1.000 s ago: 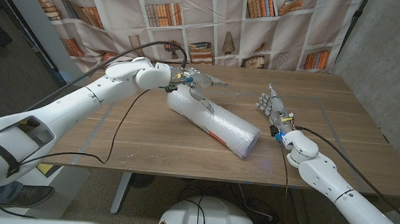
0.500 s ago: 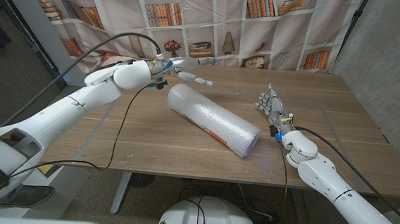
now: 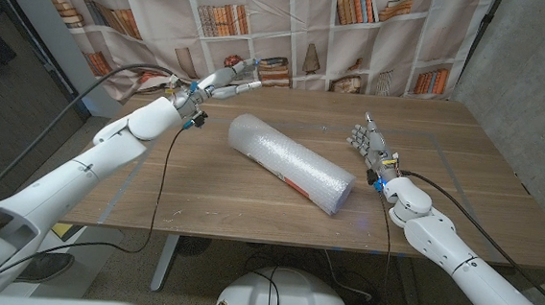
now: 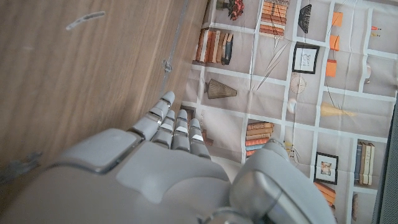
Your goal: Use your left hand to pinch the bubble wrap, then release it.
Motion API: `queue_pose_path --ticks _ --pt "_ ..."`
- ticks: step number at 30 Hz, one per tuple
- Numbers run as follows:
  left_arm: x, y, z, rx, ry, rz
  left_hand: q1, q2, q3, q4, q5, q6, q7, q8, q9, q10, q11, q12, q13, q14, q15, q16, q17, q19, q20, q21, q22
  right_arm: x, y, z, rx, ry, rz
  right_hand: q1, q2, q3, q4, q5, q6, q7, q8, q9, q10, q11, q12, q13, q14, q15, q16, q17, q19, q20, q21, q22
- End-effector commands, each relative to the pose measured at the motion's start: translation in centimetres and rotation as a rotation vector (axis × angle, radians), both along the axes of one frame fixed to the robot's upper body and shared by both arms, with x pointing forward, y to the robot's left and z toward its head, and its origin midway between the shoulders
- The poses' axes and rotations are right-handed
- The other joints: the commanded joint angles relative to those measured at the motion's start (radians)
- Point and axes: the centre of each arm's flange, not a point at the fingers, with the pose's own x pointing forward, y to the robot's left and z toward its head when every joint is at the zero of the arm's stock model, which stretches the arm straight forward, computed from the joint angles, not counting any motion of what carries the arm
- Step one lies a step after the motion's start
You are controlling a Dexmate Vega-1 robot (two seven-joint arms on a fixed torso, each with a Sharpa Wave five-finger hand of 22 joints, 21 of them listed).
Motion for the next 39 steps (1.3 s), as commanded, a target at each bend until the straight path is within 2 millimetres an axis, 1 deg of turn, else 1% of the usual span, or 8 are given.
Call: queue_pose_path --ticks 1,5,12,22,31,32,34,39 --pt "-0.3 5.2 -3.4 -0.279 0.066 0.024 -0.011 0.009 -0.004 0.002 0.000 0.022 0.005 0.009 0.001 0.020 0.002 0.005 0.001 0.021 0.004 0.008 0.003 0.008 -0.010 0.009 0.001 -0.3 0.5 0.6 0.006 -0.088 0.006 0.001 0.005 0.000 -0.005 0.000 0.021 0.001 0.012 0.002 0.023 -0.004 0.011 0.003 0.021 -0.003 0.009 0.002 0.020 -0.003 0.006 0.004" --pt "-0.5 6.3 -5.0 -0.357 0.097 0.017 -0.017 0.015 -0.004 0.001 -0.002 0.031 0.009 0.010 0.001 0.030 0.005 0.006 0.000 0.029 0.007 0.009 0.002 0.014 -0.012 0.012 0.001 -0.3 0.5 1.1 -0.013 -0.096 0.015 0.001 0.005 0.000 -0.005 0.000 0.024 -0.002 0.012 0.002 0.027 -0.007 0.012 0.003 0.022 -0.005 0.009 0.002 0.022 -0.003 0.006 0.004" --pt "-0.7 7.2 -7.4 -0.432 0.162 0.004 -0.031 0.026 -0.004 0.004 -0.004 0.043 0.014 0.010 0.000 0.037 0.020 0.006 0.000 0.038 0.015 0.010 0.002 0.025 -0.012 0.016 0.001 -0.1 0.6 2.1 -0.067 -0.100 0.036 0.000 0.005 0.000 -0.005 0.000 0.026 -0.002 0.012 0.002 0.029 -0.008 0.012 0.003 0.024 -0.006 0.009 0.002 0.023 -0.003 0.006 0.004" --pt "-1.0 7.9 -10.4 -0.581 0.204 -0.023 -0.053 0.041 -0.006 0.007 -0.007 0.042 0.022 0.004 -0.001 0.042 0.032 0.004 -0.001 0.040 0.026 0.008 0.002 0.033 -0.015 0.019 0.001 0.3 0.3 3.1 -0.100 -0.109 0.049 -0.002 0.005 -0.001 -0.005 0.000 0.026 -0.004 0.010 0.002 0.030 -0.006 0.011 0.003 0.024 -0.006 0.008 0.003 0.024 -0.002 0.006 0.004" --pt "-0.6 7.9 -12.3 -0.676 0.264 -0.033 -0.073 0.047 -0.010 0.009 -0.009 0.047 0.025 0.002 -0.001 0.051 0.043 0.003 -0.001 0.046 0.030 0.007 0.002 0.044 -0.014 0.023 0.001 0.4 -0.1 3.3 -0.089 -0.113 0.055 -0.004 0.005 -0.002 -0.004 0.000 0.025 -0.004 0.009 0.002 0.031 -0.007 0.011 0.003 0.026 -0.005 0.007 0.003 0.024 -0.002 0.006 0.004" --pt "-0.5 7.9 -12.5 -0.683 0.272 -0.037 -0.084 0.049 -0.013 0.009 -0.010 0.045 0.028 -0.002 -0.002 0.040 0.059 -0.003 -0.001 0.045 0.035 0.005 0.002 0.044 -0.020 0.023 0.001 0.4 -0.1 3.3 -0.083 -0.109 0.056 -0.004 0.005 -0.001 -0.004 0.000 0.026 -0.004 0.009 0.002 0.031 -0.008 0.011 0.003 0.027 -0.005 0.007 0.003 0.024 -0.002 0.006 0.004" --pt "-0.3 7.8 -12.8 -0.688 0.284 -0.045 -0.095 0.050 -0.016 0.008 -0.011 0.043 0.040 -0.005 -0.002 0.042 0.061 -0.004 -0.002 0.046 0.041 0.004 0.002 0.056 -0.035 0.026 0.000 0.4 -0.1 3.3 -0.090 -0.110 0.057 -0.004 0.006 -0.002 -0.004 0.000 0.025 -0.004 0.008 0.002 0.030 -0.007 0.011 0.003 0.027 -0.005 0.007 0.003 0.024 -0.001 0.006 0.004" --pt "-0.2 7.5 -13.2 -0.695 0.289 -0.053 -0.105 0.051 -0.018 0.006 -0.012 0.037 0.059 -0.010 -0.002 0.039 0.067 -0.008 -0.002 0.045 0.045 0.002 0.001 0.055 -0.036 0.024 -0.001 0.4 -0.1 3.2 -0.087 -0.101 0.055 -0.005 0.006 -0.002 -0.004 0.000 0.026 -0.004 0.008 0.002 0.030 -0.007 0.010 0.003 0.027 -0.005 0.007 0.003 0.024 -0.001 0.006 0.004"
